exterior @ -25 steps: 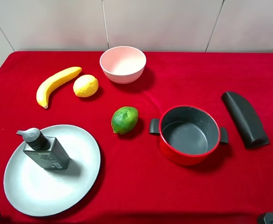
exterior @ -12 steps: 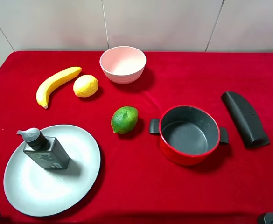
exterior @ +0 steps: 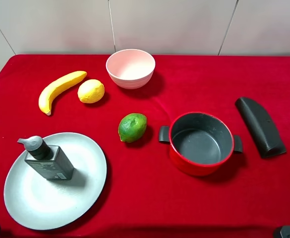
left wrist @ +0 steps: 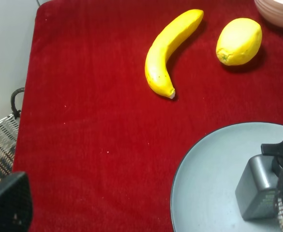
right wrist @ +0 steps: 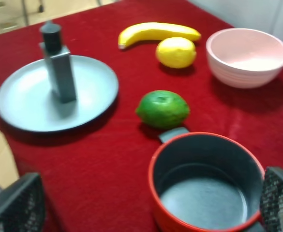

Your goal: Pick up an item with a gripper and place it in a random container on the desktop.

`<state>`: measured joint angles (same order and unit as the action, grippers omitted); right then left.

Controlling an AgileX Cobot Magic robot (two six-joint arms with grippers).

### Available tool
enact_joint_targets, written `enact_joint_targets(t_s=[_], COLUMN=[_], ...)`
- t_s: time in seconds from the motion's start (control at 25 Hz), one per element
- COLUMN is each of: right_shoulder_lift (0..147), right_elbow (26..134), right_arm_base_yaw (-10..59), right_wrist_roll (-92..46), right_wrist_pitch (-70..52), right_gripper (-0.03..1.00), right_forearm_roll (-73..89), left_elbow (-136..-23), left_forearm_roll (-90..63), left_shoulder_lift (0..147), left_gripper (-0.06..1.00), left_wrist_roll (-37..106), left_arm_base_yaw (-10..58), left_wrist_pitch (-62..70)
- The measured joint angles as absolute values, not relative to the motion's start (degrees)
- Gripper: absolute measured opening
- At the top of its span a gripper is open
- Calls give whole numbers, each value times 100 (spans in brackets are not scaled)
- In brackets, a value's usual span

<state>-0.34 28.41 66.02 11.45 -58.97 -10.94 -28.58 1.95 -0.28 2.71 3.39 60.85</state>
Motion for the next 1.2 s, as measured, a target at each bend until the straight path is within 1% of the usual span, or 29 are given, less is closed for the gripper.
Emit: enact_joint_targets(t_s=[0.12, 0.4, 0.8, 0.92, 1.08, 1.2], right_shoulder_lift=[-34, -34, -34, -34, -34, -34], right_elbow=[2841, 2841, 2841, 2841, 2841, 2841], right_arm_base_yaw=[6055, 4537, 2043, 1413, 785, 495], right_wrist_roll=[1156, 1156, 1158, 1158, 1116, 984], right_wrist_pitch=[-5897, -5897, -5897, -5897, -5897, -5897], right_gripper=[69, 69, 69, 69, 69, 69], right_forearm_roll=[-1094, -1094, -1094, -1094, -1030, -925], left_elbow=[-2858, -2858, -2858, -2858, -2858, -2858], left_forearm_roll=[195, 195, 195, 195, 195, 195], left_shoulder_lift=[-28, -28, -28, -28, -28, -28], left_gripper=[99, 99, 99, 99, 99, 99], left_wrist_roll=[271, 271, 271, 271, 271, 271], left_arm_base_yaw=[339, 339, 339, 339, 339, 339], left_wrist_pitch=[6085, 6085, 6085, 6085, 6085, 6085])
